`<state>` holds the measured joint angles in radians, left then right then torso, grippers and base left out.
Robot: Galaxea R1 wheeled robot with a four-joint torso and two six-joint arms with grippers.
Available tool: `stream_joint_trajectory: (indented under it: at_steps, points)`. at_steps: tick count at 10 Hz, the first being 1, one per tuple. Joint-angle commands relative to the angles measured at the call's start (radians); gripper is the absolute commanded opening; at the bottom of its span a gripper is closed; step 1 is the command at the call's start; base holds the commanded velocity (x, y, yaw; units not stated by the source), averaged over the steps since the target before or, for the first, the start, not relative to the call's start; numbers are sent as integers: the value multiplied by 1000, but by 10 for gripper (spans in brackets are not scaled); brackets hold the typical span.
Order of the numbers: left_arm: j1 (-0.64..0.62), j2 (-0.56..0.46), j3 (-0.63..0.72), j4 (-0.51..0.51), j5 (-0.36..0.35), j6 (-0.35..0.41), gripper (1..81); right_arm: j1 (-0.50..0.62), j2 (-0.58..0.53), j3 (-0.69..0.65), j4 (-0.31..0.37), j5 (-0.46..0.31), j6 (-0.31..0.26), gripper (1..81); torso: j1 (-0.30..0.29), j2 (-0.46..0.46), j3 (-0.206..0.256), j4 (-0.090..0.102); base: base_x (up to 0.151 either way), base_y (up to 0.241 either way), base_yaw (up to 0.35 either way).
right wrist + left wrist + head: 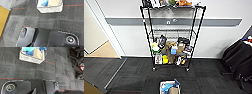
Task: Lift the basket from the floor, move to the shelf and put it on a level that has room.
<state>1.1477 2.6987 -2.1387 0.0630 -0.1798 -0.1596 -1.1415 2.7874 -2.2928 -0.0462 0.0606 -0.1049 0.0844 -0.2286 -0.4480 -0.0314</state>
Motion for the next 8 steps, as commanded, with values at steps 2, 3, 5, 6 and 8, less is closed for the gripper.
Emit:
stream_joint_trajectory:
  at_steps: [2, 3, 5, 6, 8]
  points:
    - [-39, -13, 14, 1, 36, -1, 811, 58, -10, 10, -11, -42, -4, 811, 0, 0, 0, 0, 104, 0, 0]
    - [-39, -13, 14, 1, 26, -1, 811, 56, -10, 10, -11, -42, -4, 811, 0, 0, 0, 0, 104, 0, 0]
    - [-27, -8, 14, 6, 23, -1, 811, 51, -10, 9, -11, -41, -2, 811, 0, 0, 0, 0, 104, 0, 0]
    - [-27, -8, 14, 5, 23, -1, 811, 53, -10, 7, -11, -42, -4, 811, 0, 0, 0, 0, 101, 0, 0]
    - [-18, -2, 17, 6, 23, -1, 811, 50, -7, 3, -11, -42, -2, 811, 0, 0, 0, 0, 77, 0, 0]
